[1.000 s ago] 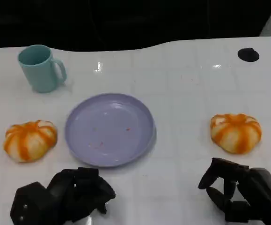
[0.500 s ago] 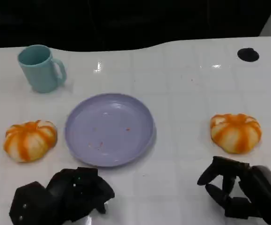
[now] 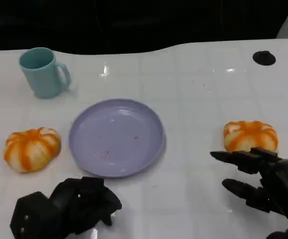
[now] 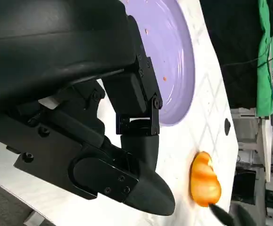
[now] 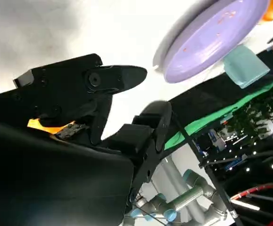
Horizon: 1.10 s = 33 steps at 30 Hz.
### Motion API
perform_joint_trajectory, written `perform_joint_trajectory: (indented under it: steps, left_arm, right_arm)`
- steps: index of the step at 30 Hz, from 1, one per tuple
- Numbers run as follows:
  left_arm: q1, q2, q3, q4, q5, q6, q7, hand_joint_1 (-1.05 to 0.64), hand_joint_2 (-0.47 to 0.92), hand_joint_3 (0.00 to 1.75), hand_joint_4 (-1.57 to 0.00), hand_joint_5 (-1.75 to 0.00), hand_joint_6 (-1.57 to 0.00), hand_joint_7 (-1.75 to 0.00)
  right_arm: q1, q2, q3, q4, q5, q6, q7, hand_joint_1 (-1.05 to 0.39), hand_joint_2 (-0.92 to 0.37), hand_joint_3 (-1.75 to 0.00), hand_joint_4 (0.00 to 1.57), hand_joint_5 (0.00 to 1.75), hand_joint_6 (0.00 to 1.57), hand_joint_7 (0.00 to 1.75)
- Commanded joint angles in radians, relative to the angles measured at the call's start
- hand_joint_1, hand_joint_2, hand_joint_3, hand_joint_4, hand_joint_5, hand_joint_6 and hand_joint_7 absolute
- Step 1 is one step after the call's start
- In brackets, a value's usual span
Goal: Grasp the bread from the table and place it into the plate.
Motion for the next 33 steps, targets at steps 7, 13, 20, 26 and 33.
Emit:
perform_joint_trajectory:
  steps: [7, 13, 20, 26, 33]
  left_arm:
    - [0.006, 0.013, 0.003, 0.021, -0.001, -0.003, -0.007, -1.05, 0.86, 0.0, -0.87, -1.51, -1.27, -0.79]
    - [0.013, 0.008, -0.001, 0.003, 0.003, 0.014, 0.007, -1.05, 0.87, 0.01, -0.89, -1.5, -1.28, -0.78]
    - [0.014, 0.005, 0.0, 0.008, -0.001, -0.005, 0.0, -1.05, 0.86, 0.0, -0.89, -1.49, -1.28, -0.77]
    - [0.015, 0.003, 0.001, 0.004, -0.003, -0.001, 0.001, -1.05, 0.86, 0.0, -0.88, -1.5, -1.28, -0.77]
    - [0.019, 0.0, 0.001, 0.0, 0.001, -0.002, 0.006, -1.05, 0.86, 0.0, -0.87, -1.5, -1.28, -0.78]
  right_arm:
    - [-0.022, -0.085, -0.016, -0.165, -0.062, 0.232, 0.113, -0.53, -0.92, -0.06, 0.15, 0.14, 0.26, 0.0]
    - [-0.081, -0.116, -0.002, -0.197, -0.093, 0.371, 0.222, -0.56, -0.9, -0.03, 0.06, 0.12, 0.18, 0.0]
    - [-0.172, -0.122, 0.058, -0.204, -0.162, 0.537, 0.36, -0.53, -0.87, 0.0, 0.03, 0.13, 0.19, 0.02]
    - [-0.235, -0.106, 0.115, -0.172, -0.195, 0.612, 0.384, -0.45, -0.81, 0.0, 0.07, 0.2, 0.25, 0.03]
    - [-0.284, -0.093, 0.172, -0.095, -0.203, 0.652, 0.387, -0.38, -0.8, 0.0, 0.06, 0.22, 0.26, 0.02]
